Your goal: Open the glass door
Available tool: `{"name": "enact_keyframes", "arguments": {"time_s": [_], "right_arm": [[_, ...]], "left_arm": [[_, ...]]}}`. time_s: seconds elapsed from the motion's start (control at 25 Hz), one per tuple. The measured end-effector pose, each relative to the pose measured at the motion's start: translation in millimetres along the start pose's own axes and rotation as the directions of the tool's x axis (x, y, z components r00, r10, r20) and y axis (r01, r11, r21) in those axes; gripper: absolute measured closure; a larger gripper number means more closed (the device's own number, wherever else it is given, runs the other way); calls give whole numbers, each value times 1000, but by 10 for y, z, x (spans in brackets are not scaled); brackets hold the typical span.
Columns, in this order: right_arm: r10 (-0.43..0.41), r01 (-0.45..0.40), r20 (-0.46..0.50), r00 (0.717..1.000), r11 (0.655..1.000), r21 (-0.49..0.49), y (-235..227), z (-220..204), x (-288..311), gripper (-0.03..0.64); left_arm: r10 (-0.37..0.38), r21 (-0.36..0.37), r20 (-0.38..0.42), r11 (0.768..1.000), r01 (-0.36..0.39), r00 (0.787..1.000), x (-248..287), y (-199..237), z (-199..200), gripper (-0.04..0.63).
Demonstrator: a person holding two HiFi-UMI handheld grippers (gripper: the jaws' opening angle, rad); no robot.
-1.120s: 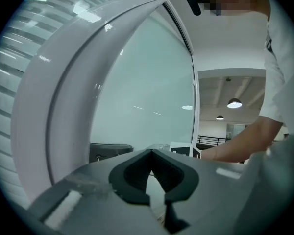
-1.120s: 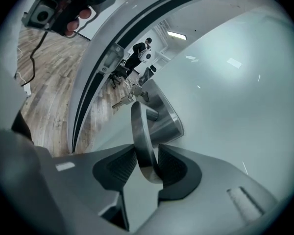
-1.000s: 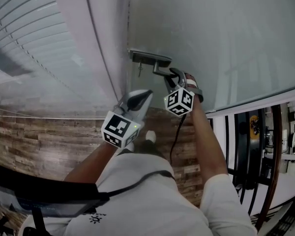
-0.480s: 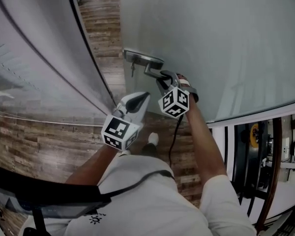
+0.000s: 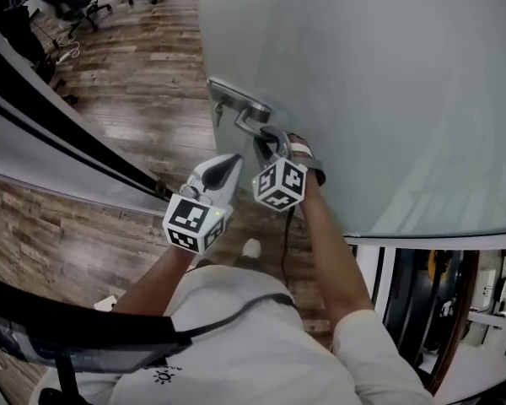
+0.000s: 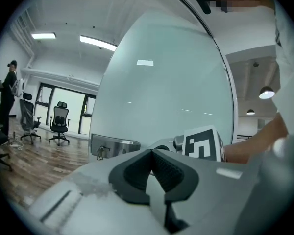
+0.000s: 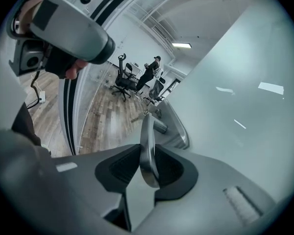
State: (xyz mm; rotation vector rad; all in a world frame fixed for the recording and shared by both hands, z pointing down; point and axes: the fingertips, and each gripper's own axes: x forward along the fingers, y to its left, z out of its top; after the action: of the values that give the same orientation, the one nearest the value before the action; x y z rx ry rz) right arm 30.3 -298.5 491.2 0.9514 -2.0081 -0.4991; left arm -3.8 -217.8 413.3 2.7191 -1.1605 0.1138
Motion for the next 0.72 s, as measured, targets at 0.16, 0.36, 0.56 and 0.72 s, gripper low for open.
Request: {"name": "enact_keyframes", "arguments": {"time_s": [0.16, 0.36, 0.56, 0.72], "right_arm": [[-11, 11, -4, 1000, 1000, 2, -63, -70, 142, 517], [-31, 31, -18, 999, 999, 19, -312, -151, 351, 520], [-32, 34, -23, 999, 997, 63, -679, -337, 580, 523], [-47, 50, -35, 998, 995, 88, -898, -466, 668, 523]], "left_arm": [[65, 13, 7, 998, -65, 998, 132, 63, -64, 595], [123, 23, 26, 992, -123, 992, 354, 211, -14, 595], [164, 15, 16, 986, -164, 986, 622, 329, 48, 595], [157, 13, 18, 987, -157, 987, 748, 337, 55, 595]]}}
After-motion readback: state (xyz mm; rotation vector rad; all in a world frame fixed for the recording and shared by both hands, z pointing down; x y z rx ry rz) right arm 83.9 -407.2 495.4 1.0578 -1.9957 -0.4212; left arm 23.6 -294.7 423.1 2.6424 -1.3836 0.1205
